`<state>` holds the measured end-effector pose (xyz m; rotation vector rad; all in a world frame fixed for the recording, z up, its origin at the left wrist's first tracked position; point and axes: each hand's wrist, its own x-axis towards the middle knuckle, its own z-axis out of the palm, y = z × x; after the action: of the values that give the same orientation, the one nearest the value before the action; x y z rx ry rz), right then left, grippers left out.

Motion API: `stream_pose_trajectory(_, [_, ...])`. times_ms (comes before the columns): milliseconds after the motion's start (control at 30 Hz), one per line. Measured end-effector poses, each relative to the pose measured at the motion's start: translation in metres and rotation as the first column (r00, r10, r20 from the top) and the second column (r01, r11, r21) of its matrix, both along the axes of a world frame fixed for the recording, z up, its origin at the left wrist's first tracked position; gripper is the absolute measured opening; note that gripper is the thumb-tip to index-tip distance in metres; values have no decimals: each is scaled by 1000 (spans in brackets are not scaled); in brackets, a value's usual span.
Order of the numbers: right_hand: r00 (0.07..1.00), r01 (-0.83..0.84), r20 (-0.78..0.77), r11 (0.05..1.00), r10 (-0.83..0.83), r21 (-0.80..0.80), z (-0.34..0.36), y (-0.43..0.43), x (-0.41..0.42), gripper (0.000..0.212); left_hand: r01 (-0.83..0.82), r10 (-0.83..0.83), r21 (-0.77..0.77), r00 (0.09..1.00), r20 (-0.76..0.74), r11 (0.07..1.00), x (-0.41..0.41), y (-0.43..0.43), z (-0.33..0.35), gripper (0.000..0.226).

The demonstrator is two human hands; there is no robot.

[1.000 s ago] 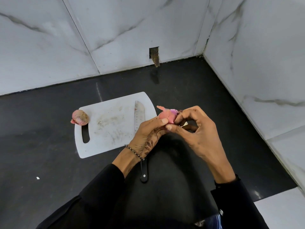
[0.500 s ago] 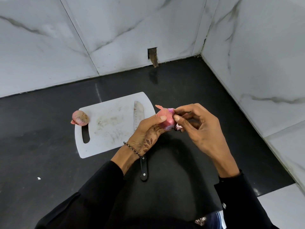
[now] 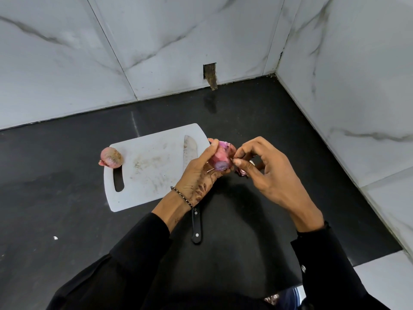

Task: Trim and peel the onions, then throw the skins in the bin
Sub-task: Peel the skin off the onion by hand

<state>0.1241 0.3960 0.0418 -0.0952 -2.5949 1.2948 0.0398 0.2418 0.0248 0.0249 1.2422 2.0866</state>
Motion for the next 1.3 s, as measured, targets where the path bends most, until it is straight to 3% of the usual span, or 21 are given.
stream_pose_trajectory(233, [992,88,88,996,-91,34,-10,11,9,12,-129,134,-36,978,159,991,-9,-4,-5,74])
stream_pose_trajectory(300, [989,119,85,991,-124,62,-13,11,8,17,-83,92,-72,986,138,994,-8,-5,-3,61])
stream_pose_trajectory(367, [989,131,56,985,-137,110,-12,9,7,18,-3,12,-84,993,114,996,-6,-3,-1,22])
stream_pose_trajectory(400, [990,139,20,982,-143,126,-11,7,7,16,15,-5,-92,995,104,996,-5,-1,2,15])
stream_pose_trajectory(467, [988,153,-52,982,-148,107,-6,2,7,13,46,-36,-144,997,70,989,-6,0,-1,31])
stream_pose_trajectory(600, [989,106,-107,993,-100,53,-2,-5,6,19,92,-91,-197,996,15,976,-7,1,-5,28])
stream_pose_trajectory(700, [993,61,-104,995,-52,76,-7,-6,4,28,147,-147,-166,989,9,975,-10,0,-10,26])
stream_pose_trajectory(833, [994,49,-95,999,-47,17,-8,-6,3,22,187,-198,-188,979,-40,964,-12,0,-12,28])
stream_pose_trajectory(1000, [999,-12,-43,999,13,32,-5,-3,2,19,216,-238,-265,970,-51,940,-13,-2,-14,54])
stream_pose_trajectory(1133, [999,1,-41,998,2,56,-9,-4,2,16,192,-213,-299,976,-39,935,-14,-1,-12,39])
stream_pose_trajectory(1300, [992,73,-100,995,-79,-60,-9,-6,3,33,185,-208,-303,977,-46,935,-15,-1,-8,46])
